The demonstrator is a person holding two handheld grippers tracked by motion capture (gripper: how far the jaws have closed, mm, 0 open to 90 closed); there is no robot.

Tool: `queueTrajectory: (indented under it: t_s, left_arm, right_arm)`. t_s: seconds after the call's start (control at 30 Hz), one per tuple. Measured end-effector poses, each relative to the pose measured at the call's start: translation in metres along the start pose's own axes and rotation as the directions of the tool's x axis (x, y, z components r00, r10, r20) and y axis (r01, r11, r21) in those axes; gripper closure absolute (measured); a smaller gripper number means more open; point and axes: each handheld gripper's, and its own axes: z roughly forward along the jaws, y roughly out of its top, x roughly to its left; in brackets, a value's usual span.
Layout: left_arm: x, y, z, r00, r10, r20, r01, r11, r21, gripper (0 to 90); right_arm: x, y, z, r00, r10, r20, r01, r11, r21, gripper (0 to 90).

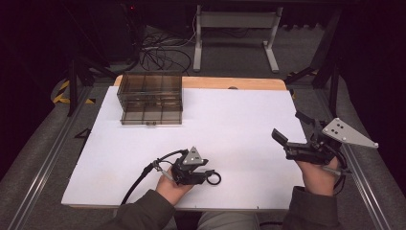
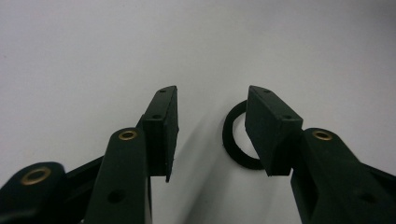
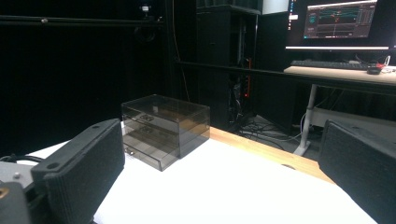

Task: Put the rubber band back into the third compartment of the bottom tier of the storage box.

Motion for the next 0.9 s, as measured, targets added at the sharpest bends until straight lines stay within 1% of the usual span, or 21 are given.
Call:
queueTrajectory:
  t_s: [0.13,0.27,0.33,0.37,0.4,0.47,0.53,0.6,0.63,0.67,0.7,0.73,0.77,0.9]
  left_arm:
    - [-0.001,0.0,0.004,1.0,0.005,0.0,-0.005,0.9996,0.027,58.9]
    - [-0.003,0.001,0.007,0.9999,0.008,0.007,-0.008,0.9991,0.041,61.3]
    - [-0.004,0.001,0.009,0.9998,0.021,0.004,-0.021,0.9983,0.055,61.9]
    - [-0.005,0.001,0.01,0.9997,0.026,0.001,-0.026,0.9978,0.06,63.7]
    - [-0.006,0.001,0.01,0.9994,0.035,-0.008,-0.034,0.9972,0.066,64.2]
    - [-0.007,0.001,0.01,0.9989,0.045,-0.015,-0.044,0.9968,0.066,65.1]
    - [-0.008,0.001,0.011,0.9988,0.046,-0.02,-0.044,0.9969,0.064,65.9]
    - [-0.009,0.001,0.011,0.9983,0.055,-0.019,-0.053,0.9964,0.066,69.2]
    - [-0.011,0.001,0.011,0.998,0.06,-0.02,-0.059,0.9962,0.064,76.7]
    - [-0.012,0.001,0.011,0.9974,0.068,-0.024,-0.067,0.9955,0.067,76.7]
    - [-0.013,0.001,0.011,0.9962,0.083,-0.025,-0.081,0.9941,0.072,81.7]
    - [-0.015,0.002,0.011,0.9956,0.089,-0.029,-0.087,0.9934,0.076,81.7]
    - [-0.016,0.002,0.012,0.9952,0.093,-0.029,-0.091,0.993,0.076,84.4]
    - [-0.016,0.003,0.012,0.9951,0.094,-0.03,-0.091,0.9927,0.079,85.6]
  right_arm:
    - [0.0,0.0,0.0,1.0,0.0,-0.002,0.0,1.0,-0.001,1.1]
    - [0.0,0.0,0.0,1.0,-0.001,-0.001,0.001,1.0,-0.001,1.1]
    - [0.0,0.0,0.0,1.0,-0.001,0.001,0.001,1.0,-0.001,1.1]
    - [-0.001,0.0,0.0,1.0,-0.003,0.0,0.003,1.0,-0.001,1.3]
    - [-0.001,-0.001,0.0,1.0,0.0,0.004,0.0,1.0,0.002,1.3]
    - [-0.001,-0.001,0.0,1.0,0.003,0.007,-0.003,1.0,0.006,1.3]
    - [-0.001,-0.001,0.0,1.0,0.001,0.007,-0.001,1.0,0.005,1.4]
    - [-0.001,-0.001,0.0,1.0,-0.002,0.006,0.002,1.0,0.004,1.4]
    - [-0.001,-0.001,0.001,1.0,-0.003,0.006,0.003,1.0,0.004,1.4]
    - [-0.001,-0.001,0.001,1.0,-0.003,0.006,0.003,1.0,0.004,1.5]
    - [-0.001,-0.001,0.001,1.0,-0.001,0.008,0.001,1.0,0.008,1.7]
    - [-0.001,-0.001,0.001,1.0,-0.001,0.008,0.001,1.0,0.008,1.7]
    - [-0.001,-0.002,0.002,0.9999,0.0,0.011,0.0,1.0,0.012,1.7]
    - [-0.001,-0.002,0.002,0.9999,-0.002,0.01,0.002,1.0,0.015,1.8]
